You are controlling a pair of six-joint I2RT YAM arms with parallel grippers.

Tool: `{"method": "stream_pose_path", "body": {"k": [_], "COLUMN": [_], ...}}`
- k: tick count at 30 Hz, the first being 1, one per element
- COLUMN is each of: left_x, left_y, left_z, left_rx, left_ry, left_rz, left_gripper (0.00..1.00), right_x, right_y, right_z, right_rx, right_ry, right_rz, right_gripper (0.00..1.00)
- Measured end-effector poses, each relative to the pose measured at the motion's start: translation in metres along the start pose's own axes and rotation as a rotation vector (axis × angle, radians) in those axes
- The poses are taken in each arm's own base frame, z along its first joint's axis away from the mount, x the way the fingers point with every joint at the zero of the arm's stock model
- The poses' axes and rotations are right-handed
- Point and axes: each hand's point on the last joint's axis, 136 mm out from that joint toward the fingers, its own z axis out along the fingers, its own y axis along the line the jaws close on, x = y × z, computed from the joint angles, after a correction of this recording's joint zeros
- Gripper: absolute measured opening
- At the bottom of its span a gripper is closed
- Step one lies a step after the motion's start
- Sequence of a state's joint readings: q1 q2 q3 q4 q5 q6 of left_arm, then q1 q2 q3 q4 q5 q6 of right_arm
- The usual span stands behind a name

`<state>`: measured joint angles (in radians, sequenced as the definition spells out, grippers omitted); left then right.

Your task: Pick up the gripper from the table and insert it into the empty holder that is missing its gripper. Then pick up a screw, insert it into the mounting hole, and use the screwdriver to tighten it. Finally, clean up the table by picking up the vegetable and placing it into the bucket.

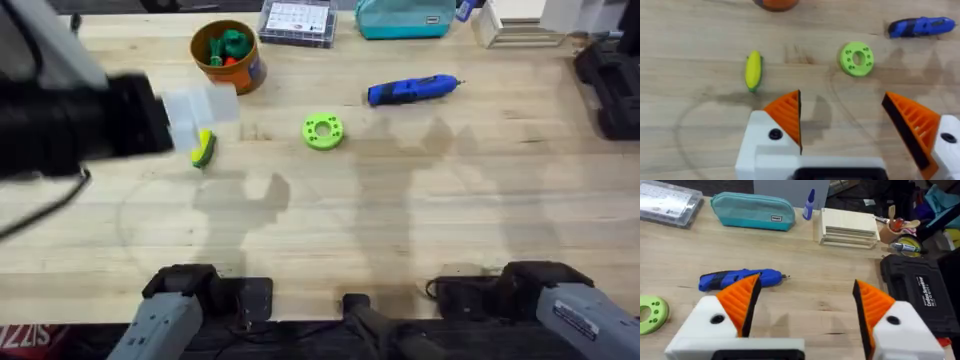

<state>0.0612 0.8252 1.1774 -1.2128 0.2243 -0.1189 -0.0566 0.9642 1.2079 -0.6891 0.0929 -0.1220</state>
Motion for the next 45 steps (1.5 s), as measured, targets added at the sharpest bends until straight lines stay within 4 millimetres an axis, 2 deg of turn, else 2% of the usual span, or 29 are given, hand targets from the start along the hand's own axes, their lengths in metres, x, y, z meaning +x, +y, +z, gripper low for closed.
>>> {"method": "stream_pose_path", "body": {"k": [3,6,11,16,20,24,29,32,39,45], "left_x": [-0.014,-0.011,-0.004,0.009,0.018,0.018,0.016,0.024,0.041,0.053], "left_y": [0.004,0.01,0.02,0.036,0.063,0.088,0.112,0.126,0.145,0.156], "left_z": [0.005,0.015,0.032,0.062,0.093,0.121,0.147,0.16,0.189,0.204], "left_rx": [-0.028,-0.049,-0.084,-0.104,-0.149,-0.176,-0.196,-0.203,-0.207,-0.231], "left_ry": [0.018,0.07,0.164,0.335,0.474,0.533,0.537,0.549,0.599,0.655], "left_rz": [0.019,0.025,0.093,0.159,0.149,0.147,0.141,0.126,0.108,0.1], "left_gripper": [0.985,0.986,0.985,0.986,0.985,0.985,0.986,0.986,0.986,0.986], "right_x": [0.0,0.003,0.019,0.043,0.055,0.057,0.056,0.056,0.056,0.056], "right_y": [0.0,0.0,0.002,0.005,0.007,0.01,0.015,0.016,0.017,0.017], "right_z": [0.0,0.0,-0.001,-0.002,-0.004,-0.005,-0.005,-0.005,-0.005,-0.005], "right_rx": [0.0,-0.001,-0.009,-0.021,-0.024,-0.044,-0.07,-0.077,-0.078,-0.08], "right_ry": [0.0,0.012,0.077,0.177,0.228,0.235,0.233,0.233,0.233,0.233], "right_rz": [0.0,0.0,-0.002,0.001,0.024,0.04,0.059,0.063,0.066,0.067], "right_gripper": [0.994,0.994,0.994,0.995,0.994,0.994,0.994,0.993,0.994,0.994]}}
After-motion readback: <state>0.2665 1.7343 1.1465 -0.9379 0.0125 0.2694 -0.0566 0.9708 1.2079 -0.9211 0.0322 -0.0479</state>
